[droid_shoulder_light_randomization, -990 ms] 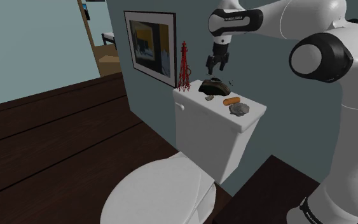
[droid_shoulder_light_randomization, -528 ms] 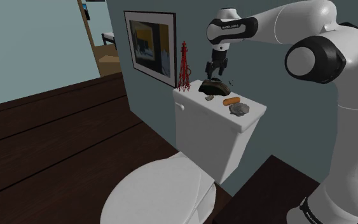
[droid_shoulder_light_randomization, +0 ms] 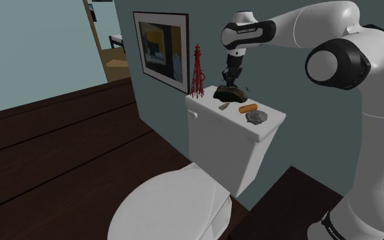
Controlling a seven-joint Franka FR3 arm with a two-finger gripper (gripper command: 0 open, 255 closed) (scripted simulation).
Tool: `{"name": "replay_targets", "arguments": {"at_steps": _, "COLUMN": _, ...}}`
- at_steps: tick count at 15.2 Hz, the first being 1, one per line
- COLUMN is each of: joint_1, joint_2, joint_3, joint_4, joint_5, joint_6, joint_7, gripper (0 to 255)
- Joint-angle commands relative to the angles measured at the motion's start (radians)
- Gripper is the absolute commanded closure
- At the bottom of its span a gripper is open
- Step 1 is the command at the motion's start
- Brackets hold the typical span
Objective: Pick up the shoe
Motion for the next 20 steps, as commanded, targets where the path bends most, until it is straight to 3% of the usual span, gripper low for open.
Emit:
{"name": "replay_targets", "arguments": {"at_steps": 1, "joint_1": 0.000, "joint_2": 0.001, "joint_3": 0.001, "joint_4": 0.000, "joint_5": 0.001, "joint_6": 0.000, "joint_7": 0.000, "gripper": 255}}
{"name": "replay_targets", "arguments": {"at_steps": 6, "joint_1": -0.001, "joint_2": 0.001, "joint_3": 0.000, "joint_4": 0.028, "joint_5": 0.000, "joint_6": -0.028, "joint_7": 0.001, "gripper": 255}}
{"name": "replay_targets", "arguments": {"at_steps": 20, "joint_1": -0.018, "joint_2": 0.041, "joint_3": 0.000, "joint_4": 0.269, "joint_5": 0.006, "joint_6": -0.229, "joint_7": 0.006, "gripper": 255}}
